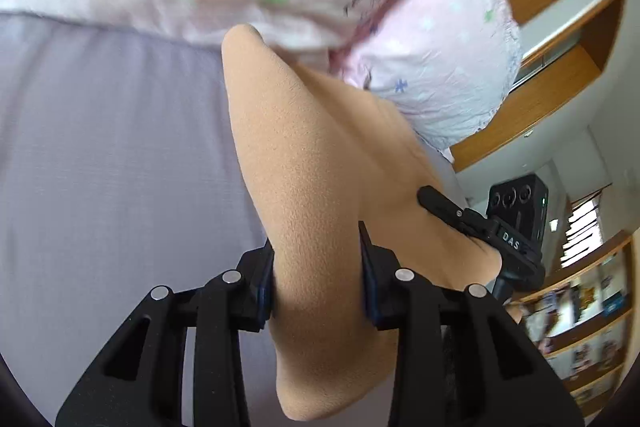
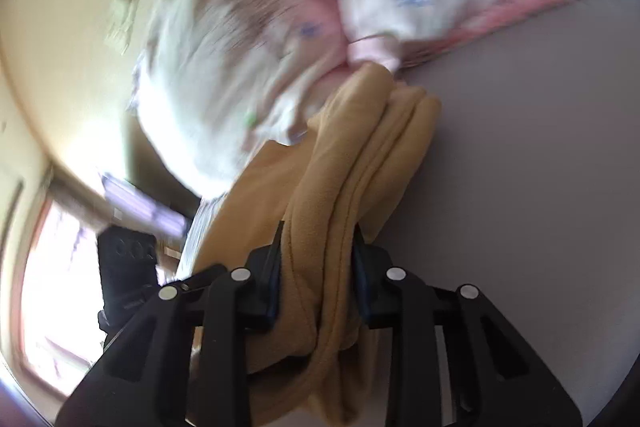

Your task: Fold small clothes

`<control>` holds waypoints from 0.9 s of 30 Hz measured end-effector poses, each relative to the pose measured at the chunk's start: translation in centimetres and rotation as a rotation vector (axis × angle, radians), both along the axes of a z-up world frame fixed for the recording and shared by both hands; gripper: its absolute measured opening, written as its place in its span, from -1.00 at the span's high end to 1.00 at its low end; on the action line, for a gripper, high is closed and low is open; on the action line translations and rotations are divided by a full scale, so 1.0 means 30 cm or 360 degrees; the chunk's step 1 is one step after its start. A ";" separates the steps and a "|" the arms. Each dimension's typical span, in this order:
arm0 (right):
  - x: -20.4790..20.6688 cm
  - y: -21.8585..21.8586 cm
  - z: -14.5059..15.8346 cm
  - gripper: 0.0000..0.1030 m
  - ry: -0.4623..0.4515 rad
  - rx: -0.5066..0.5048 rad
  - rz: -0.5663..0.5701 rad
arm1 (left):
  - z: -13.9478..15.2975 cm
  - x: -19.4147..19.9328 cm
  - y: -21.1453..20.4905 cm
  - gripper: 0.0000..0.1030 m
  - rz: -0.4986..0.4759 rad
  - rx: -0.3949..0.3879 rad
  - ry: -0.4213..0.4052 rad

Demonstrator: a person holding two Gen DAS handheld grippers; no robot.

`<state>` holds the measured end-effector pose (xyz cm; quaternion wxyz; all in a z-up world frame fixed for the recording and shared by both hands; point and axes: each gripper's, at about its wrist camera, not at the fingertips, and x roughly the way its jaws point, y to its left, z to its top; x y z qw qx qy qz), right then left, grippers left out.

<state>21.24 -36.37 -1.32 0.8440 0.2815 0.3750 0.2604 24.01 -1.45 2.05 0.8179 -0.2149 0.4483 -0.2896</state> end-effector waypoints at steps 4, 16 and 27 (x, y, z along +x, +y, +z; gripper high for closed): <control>-0.028 0.058 0.031 0.20 -0.0004 -0.0256 -0.0090 | 0.002 -0.076 0.099 0.20 0.0075 0.0174 -0.0012; -0.238 0.167 0.044 -0.43 0.0073 -0.0011 0.0055 | 0.062 -0.280 -0.095 -0.24 -0.0148 0.0391 -0.0334; -0.483 0.129 0.130 -0.96 -0.0197 -0.0360 -0.0203 | 0.070 -0.459 0.023 -0.96 0.0140 0.0630 -0.0396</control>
